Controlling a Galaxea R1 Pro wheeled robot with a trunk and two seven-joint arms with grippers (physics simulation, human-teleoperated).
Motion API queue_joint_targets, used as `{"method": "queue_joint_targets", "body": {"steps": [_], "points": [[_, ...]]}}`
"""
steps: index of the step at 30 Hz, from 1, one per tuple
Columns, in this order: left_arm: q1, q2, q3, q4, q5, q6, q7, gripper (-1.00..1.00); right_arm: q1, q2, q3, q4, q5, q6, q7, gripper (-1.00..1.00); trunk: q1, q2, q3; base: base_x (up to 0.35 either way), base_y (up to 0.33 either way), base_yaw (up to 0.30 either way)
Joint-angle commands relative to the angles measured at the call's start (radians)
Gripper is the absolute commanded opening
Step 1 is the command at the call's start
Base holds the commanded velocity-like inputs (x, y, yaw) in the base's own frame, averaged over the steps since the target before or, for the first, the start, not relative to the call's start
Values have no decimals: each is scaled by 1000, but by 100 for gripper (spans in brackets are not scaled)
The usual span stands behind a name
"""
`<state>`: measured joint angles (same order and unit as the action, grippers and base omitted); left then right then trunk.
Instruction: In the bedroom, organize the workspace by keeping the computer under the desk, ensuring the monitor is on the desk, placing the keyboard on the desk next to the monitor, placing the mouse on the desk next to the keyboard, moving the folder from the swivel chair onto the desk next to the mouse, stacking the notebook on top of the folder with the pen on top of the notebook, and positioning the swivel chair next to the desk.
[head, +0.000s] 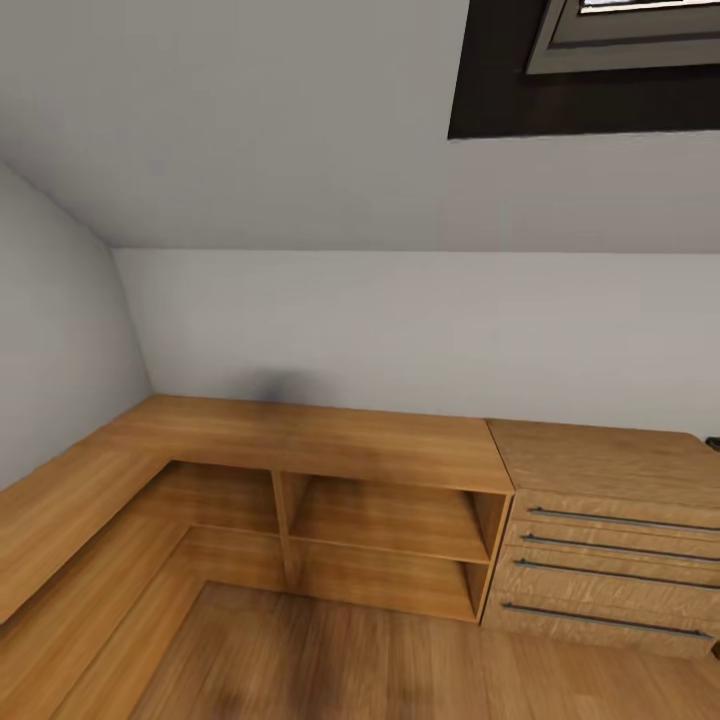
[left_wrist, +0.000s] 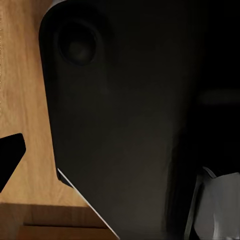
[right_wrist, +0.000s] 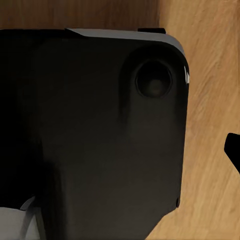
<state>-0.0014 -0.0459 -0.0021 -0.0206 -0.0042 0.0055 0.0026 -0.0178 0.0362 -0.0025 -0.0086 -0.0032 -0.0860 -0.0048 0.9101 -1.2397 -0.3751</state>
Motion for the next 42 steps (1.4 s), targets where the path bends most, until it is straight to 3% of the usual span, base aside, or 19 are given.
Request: {"method": "queue_joint_targets", "body": {"steps": [1, 2, 6, 9, 14, 21, 30, 37, 42], "points": [[0, 0, 0, -1, 0, 1, 1, 100, -1, 0, 1, 1, 1, -9, 0, 100, -4, 7, 2, 0, 0, 0], [0, 0, 1, -1, 0, 1, 1, 100, -1, 0, 2, 1, 2, -52, 0, 100, -8, 14, 5, 0, 0, 0], [0, 0, 2, -3, 1, -1, 2, 100, -1, -1, 3, -1, 3, -101, 0, 100, -23, 42, 18, 0, 0, 0], [0, 1, 2, -16, 2, -2, 2, 100, -1, 0, 3, -13, 3, -203, 0, 100, -35, 63, 27, 0, 0, 0], [0, 29, 2, -63, 3, -4, 2, 100, -1, 1, 0, -53, 1, -498, -1, 100, -54, 98, 43, 0, 0, 0], [0, 45, 2, -116, 4, -7, 2, 100, -1, -2, -1, -149, 1, -544, -2, 100, -81, 147, 66, 0, 0, 45], [0, 43, 3, -323, 5, -8, 2, 100, -7, 1, -4, -324, -2, -549, -5, 100, -115, 210, 101, 0, 0, 207], [-1, 31, 4, -401, 11, -6, -1, 100, -101, -3, -6, -350, -20, -551, -86, 100, -142, 259, 124, 0, 0, 45], [-2, 32, 8, -398, 13, -18, -5, 100, -144, 1, -10, -347, -44, -551, -107, 100, -150, 273, 131, 0, 0, -72]]}}
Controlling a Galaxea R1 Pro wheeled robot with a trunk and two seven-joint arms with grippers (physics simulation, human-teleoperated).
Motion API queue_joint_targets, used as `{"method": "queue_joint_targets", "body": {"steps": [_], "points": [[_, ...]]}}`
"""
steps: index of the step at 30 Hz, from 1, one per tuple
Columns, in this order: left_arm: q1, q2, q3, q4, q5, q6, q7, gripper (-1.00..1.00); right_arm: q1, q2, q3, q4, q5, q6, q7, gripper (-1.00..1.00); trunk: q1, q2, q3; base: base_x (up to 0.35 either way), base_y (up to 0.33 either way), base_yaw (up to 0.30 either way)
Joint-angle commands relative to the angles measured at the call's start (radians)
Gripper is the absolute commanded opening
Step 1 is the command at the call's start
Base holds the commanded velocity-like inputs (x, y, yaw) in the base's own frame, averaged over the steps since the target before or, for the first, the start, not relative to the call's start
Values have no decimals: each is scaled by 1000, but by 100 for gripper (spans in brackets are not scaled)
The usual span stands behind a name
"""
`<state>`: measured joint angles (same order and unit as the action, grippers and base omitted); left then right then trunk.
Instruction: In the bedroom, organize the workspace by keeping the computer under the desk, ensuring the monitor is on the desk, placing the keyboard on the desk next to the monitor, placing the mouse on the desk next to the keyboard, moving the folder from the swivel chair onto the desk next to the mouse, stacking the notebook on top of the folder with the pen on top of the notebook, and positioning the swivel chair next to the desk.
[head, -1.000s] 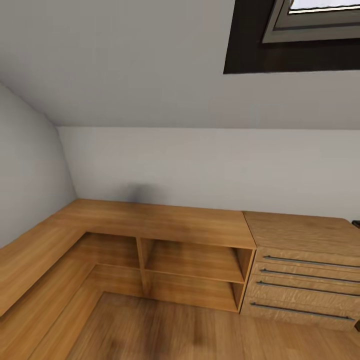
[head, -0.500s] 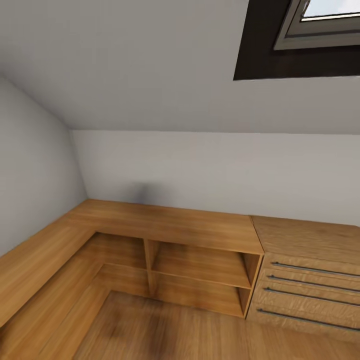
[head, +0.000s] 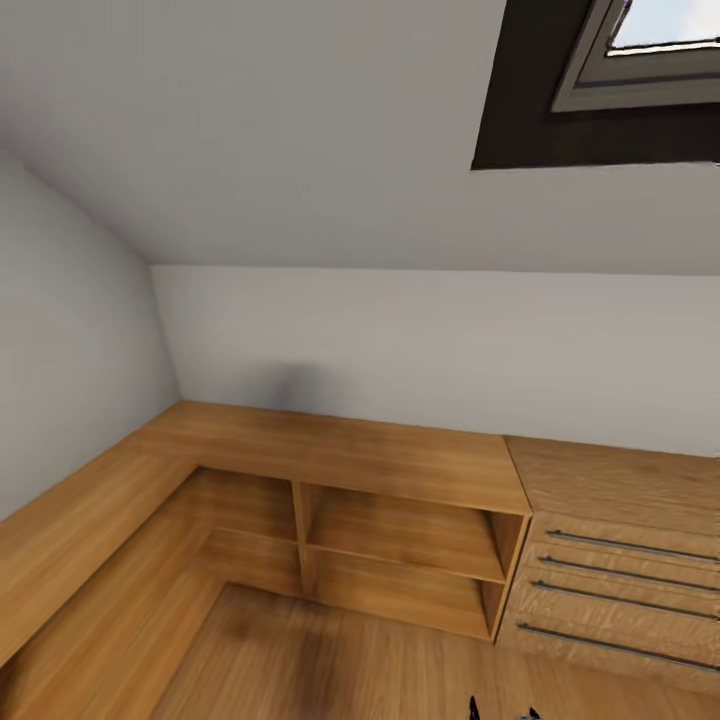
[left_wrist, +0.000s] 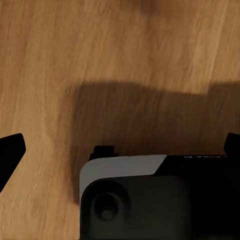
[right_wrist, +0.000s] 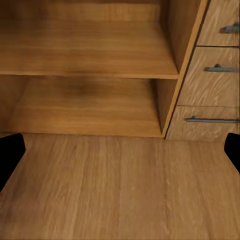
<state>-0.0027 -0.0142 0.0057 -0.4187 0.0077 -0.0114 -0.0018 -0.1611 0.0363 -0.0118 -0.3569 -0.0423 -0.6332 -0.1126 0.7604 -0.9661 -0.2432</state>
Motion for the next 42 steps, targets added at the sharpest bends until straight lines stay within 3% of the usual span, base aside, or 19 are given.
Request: {"method": "queue_joint_targets", "body": {"steps": [1, 4, 7, 9, 12, 16, 26, 42], "points": [[0, 2, 8, 17, 5, -28, -1, 100, -6, 2, -1, 2, -12, -5, 0, 100, 0, -1, -1, 0, 0, -198], [0, 8, 33, 77, 20, -150, 0, 100, -12, 2, 0, 13, -19, -6, -1, 100, 0, -1, -1, 0, 0, -229], [0, 12, 60, 176, 29, -356, 5, 100, -14, -1, 1, 56, -21, -7, 1, 100, 0, -1, -1, 0, 0, -261], [0, 11, 66, 214, 31, -440, 7, 100, -15, -4, 2, 74, -20, -7, 2, 100, 0, -1, -1, 0, 0, -279], [0, 10, 70, 238, 33, -492, 8, 100, -16, -14, 1, 83, -19, -8, 2, 100, 0, -1, -1, 0, 0, -288], [0, 8, 71, 253, 33, -523, 9, 100, -18, -25, 4, 81, -15, -7, 5, 100, 0, -1, -1, 0, 0, -296], [0, -1, 70, 257, 31, -530, 8, 100, -18, -23, 9, 85, 21, -5, 7, 100, 0, -1, -1, 0, 0, -300], [0, -14, 68, 258, 31, -536, 8, 100, -18, -23, 10, 87, 25, 2, 8, 100, 0, -1, -1, 0, 0, -300]]}}
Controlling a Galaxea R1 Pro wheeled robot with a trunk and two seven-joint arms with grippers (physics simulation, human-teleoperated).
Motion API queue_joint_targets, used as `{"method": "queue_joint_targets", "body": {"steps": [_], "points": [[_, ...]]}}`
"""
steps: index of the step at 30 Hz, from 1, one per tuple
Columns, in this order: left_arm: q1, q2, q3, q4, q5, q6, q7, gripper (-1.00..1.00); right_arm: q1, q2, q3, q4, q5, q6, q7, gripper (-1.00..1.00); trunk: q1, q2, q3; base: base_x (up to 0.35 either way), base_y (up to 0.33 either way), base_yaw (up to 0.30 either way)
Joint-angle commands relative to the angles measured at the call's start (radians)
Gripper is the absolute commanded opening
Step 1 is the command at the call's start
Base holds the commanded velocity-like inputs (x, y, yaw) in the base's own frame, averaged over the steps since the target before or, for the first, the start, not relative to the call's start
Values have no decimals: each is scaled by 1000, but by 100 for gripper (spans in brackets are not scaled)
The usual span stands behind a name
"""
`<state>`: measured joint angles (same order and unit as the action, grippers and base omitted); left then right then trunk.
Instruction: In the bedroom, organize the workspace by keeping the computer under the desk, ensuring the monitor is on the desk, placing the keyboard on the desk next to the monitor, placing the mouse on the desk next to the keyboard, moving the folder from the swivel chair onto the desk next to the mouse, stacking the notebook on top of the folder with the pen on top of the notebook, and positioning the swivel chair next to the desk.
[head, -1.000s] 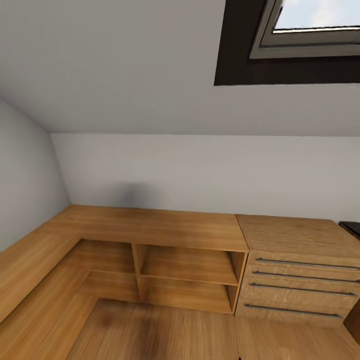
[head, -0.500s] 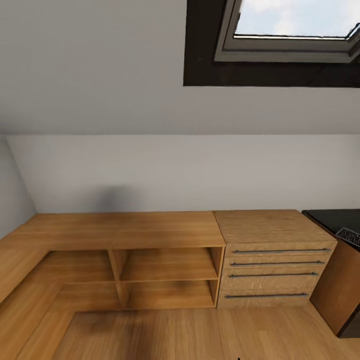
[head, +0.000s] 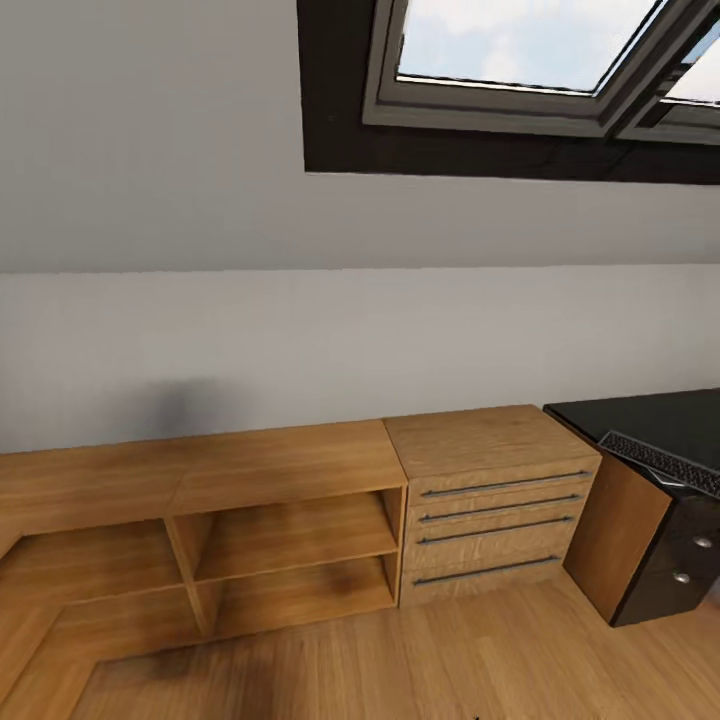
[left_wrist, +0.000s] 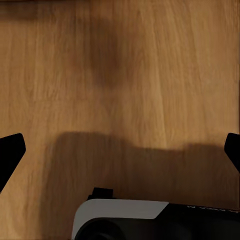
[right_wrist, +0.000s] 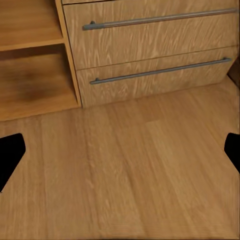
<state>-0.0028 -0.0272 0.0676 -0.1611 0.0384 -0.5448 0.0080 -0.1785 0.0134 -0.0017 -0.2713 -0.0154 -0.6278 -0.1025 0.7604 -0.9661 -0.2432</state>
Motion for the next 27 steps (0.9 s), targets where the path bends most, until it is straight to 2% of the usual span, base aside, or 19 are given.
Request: {"method": "queue_joint_targets", "body": {"steps": [1, 27], "points": [[0, -1, 6, 0, 0, -2, -2, 100, -1, 0, 0, 1, -1, -3, -2, 100, 0, -1, -1, 0, 0, -300], [0, -1, 8, 0, 0, -1, -1, 100, -1, 0, 0, 3, -1, -3, 0, 100, 0, -1, -1, 0, 0, -300]]}}
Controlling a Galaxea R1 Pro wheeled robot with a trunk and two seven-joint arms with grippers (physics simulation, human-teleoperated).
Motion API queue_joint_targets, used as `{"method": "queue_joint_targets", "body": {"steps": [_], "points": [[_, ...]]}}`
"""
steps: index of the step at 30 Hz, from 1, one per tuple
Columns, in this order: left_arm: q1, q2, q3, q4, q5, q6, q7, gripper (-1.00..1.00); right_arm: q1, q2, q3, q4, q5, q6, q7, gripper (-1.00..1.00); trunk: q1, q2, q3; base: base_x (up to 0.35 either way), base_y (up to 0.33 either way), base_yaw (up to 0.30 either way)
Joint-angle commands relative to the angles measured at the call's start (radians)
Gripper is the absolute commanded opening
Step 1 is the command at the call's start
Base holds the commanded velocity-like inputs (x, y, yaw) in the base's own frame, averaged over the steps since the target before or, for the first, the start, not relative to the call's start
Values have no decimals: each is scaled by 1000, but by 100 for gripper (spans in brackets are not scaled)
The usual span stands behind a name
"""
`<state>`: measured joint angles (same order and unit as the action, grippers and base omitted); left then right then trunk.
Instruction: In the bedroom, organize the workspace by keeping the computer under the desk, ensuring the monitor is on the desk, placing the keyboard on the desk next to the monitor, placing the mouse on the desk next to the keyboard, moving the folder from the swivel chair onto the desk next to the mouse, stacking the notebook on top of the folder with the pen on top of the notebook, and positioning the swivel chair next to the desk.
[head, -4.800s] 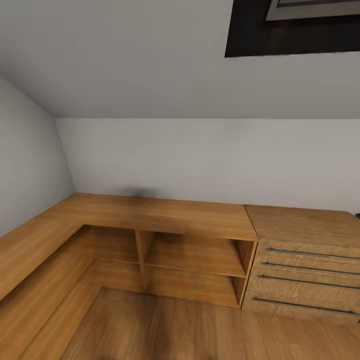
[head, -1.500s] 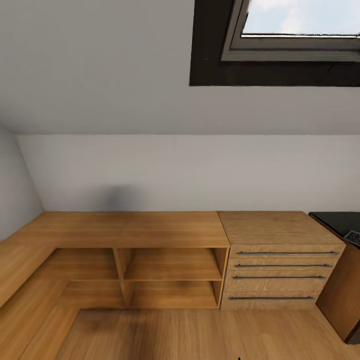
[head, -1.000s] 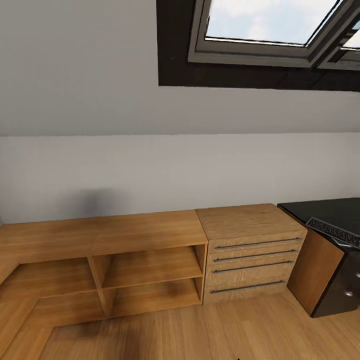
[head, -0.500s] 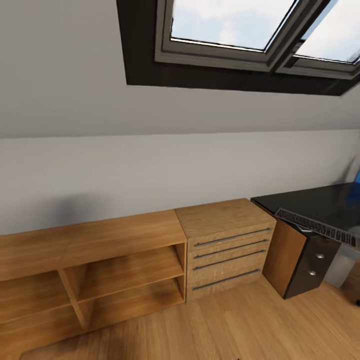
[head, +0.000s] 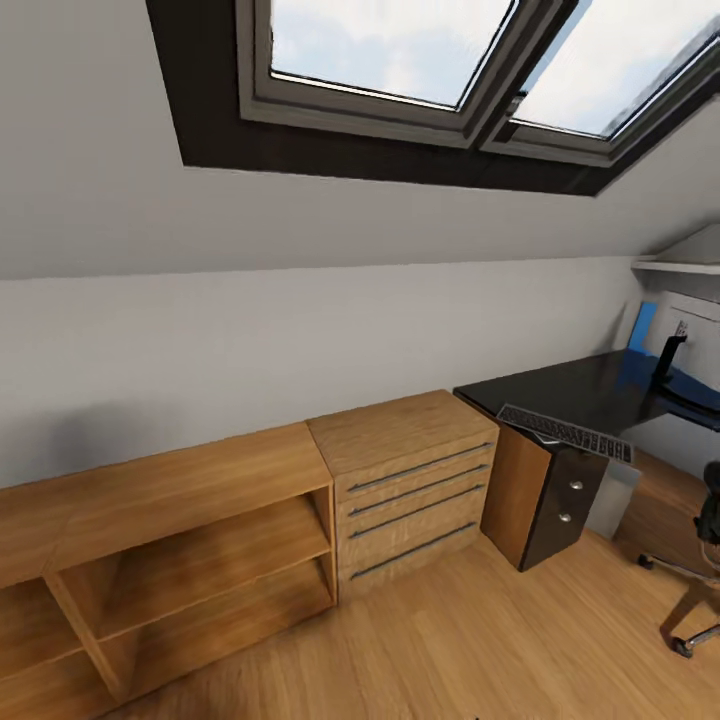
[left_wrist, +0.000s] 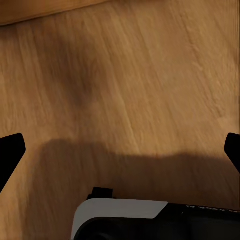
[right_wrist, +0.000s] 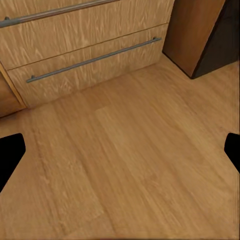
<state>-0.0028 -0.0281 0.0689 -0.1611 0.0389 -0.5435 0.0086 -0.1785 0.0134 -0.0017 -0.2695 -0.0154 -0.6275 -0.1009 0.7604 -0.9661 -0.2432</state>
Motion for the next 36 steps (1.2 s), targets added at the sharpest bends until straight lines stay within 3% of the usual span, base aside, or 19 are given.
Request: {"method": "queue_joint_targets", "body": {"steps": [1, 12, 22, 36], "points": [[0, -1, 6, 0, 0, -3, -2, 100, -1, 0, 0, 1, -1, -3, -2, 100, 0, -1, -1, 0, 0, -300], [0, 0, 6, 0, 1, 2, -2, 100, -1, 0, 0, 1, -3, -1, 2, 100, 0, -1, -1, 28, 0, -300], [0, 0, 7, 1, 1, 3, -1, 100, -1, 0, -1, 1, -3, -1, 15, 100, 0, -1, -1, 305, -16, -300], [0, 0, 6, 2, 1, 5, -1, 100, -1, -1, -1, 2, -3, -1, 15, 100, 0, -1, -1, 318, -145, -300]]}}
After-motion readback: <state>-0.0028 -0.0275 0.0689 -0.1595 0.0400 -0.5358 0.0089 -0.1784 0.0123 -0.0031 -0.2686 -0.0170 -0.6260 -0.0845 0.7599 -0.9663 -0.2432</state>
